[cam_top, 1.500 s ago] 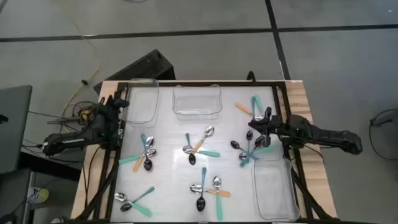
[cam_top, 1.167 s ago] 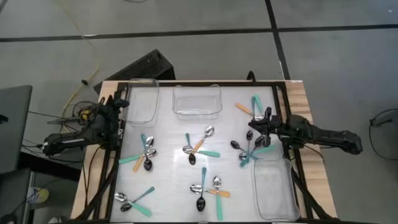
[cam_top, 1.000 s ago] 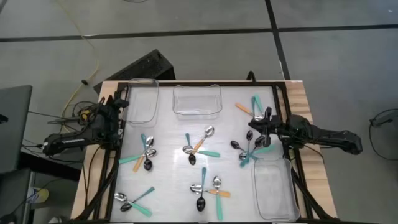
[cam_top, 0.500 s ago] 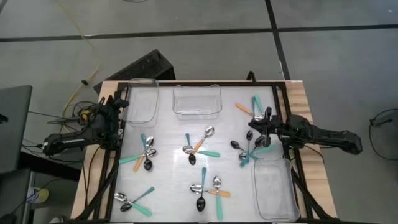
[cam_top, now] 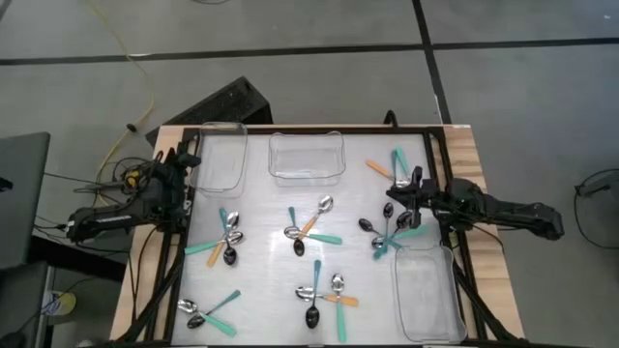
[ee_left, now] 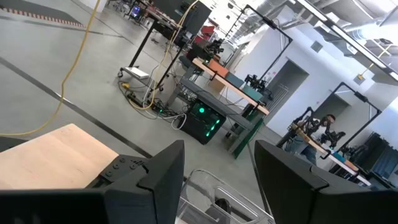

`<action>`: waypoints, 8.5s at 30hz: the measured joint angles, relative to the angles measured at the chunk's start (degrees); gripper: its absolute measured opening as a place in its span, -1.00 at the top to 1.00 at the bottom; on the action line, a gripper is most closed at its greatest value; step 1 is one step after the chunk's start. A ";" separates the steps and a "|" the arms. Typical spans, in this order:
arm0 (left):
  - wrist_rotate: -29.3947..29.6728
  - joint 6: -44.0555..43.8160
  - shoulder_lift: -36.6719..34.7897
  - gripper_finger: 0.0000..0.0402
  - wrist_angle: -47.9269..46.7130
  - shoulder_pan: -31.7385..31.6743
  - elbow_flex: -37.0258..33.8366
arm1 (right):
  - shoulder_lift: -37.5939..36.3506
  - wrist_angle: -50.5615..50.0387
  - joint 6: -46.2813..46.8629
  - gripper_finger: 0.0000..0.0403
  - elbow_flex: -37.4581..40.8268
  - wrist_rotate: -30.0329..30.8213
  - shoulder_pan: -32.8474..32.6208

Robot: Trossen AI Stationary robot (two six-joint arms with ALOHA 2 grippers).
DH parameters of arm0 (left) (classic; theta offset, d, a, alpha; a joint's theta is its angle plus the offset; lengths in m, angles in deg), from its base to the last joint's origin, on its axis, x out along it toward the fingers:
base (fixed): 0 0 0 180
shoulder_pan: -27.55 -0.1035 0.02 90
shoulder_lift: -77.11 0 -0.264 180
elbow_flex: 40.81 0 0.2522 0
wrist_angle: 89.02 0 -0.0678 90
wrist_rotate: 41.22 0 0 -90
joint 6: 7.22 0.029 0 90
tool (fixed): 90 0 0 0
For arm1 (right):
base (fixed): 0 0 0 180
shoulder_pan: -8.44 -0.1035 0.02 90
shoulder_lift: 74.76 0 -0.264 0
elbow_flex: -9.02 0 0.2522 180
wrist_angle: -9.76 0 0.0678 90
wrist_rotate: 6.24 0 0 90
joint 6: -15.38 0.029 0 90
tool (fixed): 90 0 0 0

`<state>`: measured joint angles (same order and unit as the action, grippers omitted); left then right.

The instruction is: Sort silverware by color (type)

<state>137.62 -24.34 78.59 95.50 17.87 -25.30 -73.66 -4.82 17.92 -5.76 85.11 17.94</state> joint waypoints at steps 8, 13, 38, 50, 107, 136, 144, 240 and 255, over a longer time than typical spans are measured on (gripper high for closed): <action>-0.01 -0.01 0.00 0.09 0.01 0.00 0.00 | 0.01 0.00 0.00 0.80 0.00 0.00 0.02; -0.01 -0.01 0.00 0.09 0.00 0.01 -0.01 | 0.00 0.00 0.00 0.80 0.02 0.00 0.01; 0.00 0.00 0.01 0.09 0.01 0.00 -0.01 | 0.00 0.00 0.00 0.80 0.01 0.00 0.00; -0.01 0.00 0.00 0.09 0.00 0.00 0.01 | 0.02 0.00 0.00 0.80 0.00 0.00 0.00; -13.54 -0.54 0.02 0.09 -0.08 0.01 -0.01 | 30.42 -10.48 6.71 0.78 -25.08 8.26 0.04; -15.17 -6.35 0.02 0.09 -9.39 0.01 -0.01 | 79.87 -56.18 54.58 0.25 -53.16 -12.86 -0.50; -14.91 -5.95 0.02 0.09 -10.91 -0.01 -0.01 | 85.03 -57.59 55.06 0.34 -53.13 -11.48 -0.50; -56.07 11.92 0.78 0.09 -17.27 -0.01 0.03 | 84.18 -41.77 78.62 0.26 -38.66 0.82 -10.40; -55.57 11.90 0.78 0.09 -17.27 -0.01 0.03 | 84.56 -39.76 78.46 0.89 -39.67 12.58 -11.74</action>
<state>82.05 -12.44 79.38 78.23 17.85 -25.27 10.90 -44.58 96.38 -45.42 97.69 6.20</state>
